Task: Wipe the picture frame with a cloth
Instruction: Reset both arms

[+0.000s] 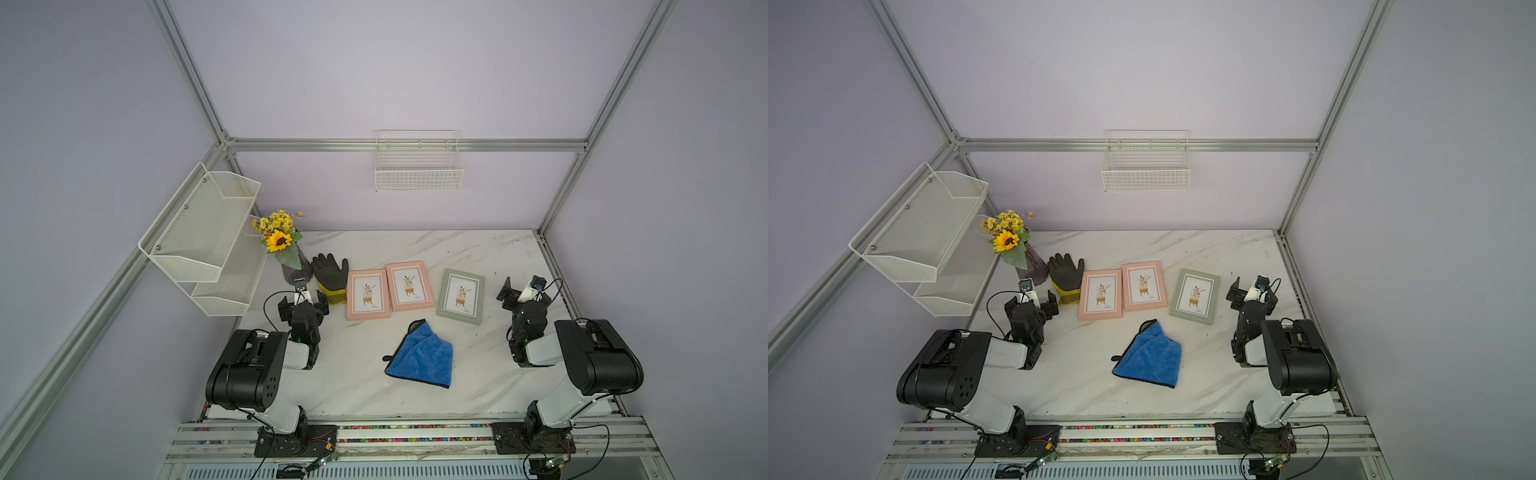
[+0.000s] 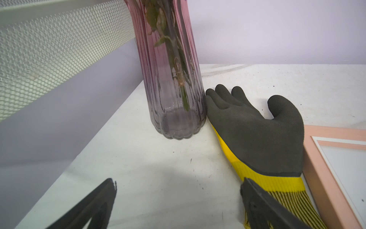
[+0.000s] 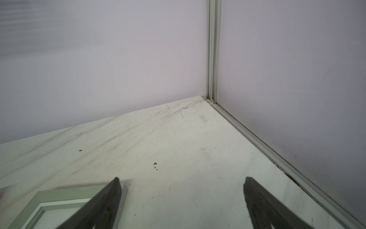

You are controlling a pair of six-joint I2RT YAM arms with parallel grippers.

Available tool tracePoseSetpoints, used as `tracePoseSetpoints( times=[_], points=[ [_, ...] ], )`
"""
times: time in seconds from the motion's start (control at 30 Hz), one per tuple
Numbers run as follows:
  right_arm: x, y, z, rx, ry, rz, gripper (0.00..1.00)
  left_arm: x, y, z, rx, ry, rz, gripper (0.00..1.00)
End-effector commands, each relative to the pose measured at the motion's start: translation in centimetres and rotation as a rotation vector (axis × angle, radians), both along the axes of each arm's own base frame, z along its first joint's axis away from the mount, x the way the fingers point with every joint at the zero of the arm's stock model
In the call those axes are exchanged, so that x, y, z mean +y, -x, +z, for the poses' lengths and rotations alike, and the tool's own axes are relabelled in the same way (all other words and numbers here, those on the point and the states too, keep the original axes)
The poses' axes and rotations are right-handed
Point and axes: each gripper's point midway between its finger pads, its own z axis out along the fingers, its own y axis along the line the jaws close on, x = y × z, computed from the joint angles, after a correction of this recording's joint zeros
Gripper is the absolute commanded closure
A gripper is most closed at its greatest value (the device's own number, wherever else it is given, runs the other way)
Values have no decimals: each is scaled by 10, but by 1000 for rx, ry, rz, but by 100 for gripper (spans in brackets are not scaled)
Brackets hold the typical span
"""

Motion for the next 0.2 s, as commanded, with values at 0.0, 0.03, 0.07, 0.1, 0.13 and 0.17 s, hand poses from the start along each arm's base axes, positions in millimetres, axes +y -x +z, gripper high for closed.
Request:
tracePoseSetpoints(
  times=[0.0, 0.03, 0.07, 0.1, 0.13, 0.17],
  points=[
    [-3, -3, 3, -9, -6, 13, 3, 1, -5, 14, -48, 14, 0, 0],
    [-3, -3, 3, -8, -5, 12, 3, 1, -5, 14, -49, 15, -1, 0],
    [-3, -3, 3, -9, -5, 13, 3, 1, -5, 14, -50, 15, 0, 0],
    [-3, -2, 5, -14, 0, 11, 2, 1, -5, 13, -48, 14, 0, 0],
    [-3, 0, 6, -21, 1, 11, 3, 1, -5, 14, -48, 14, -1, 0],
    [-3, 0, 6, -23, 1, 12, 3, 1, -5, 13, -47, 14, 0, 0]
  ],
)
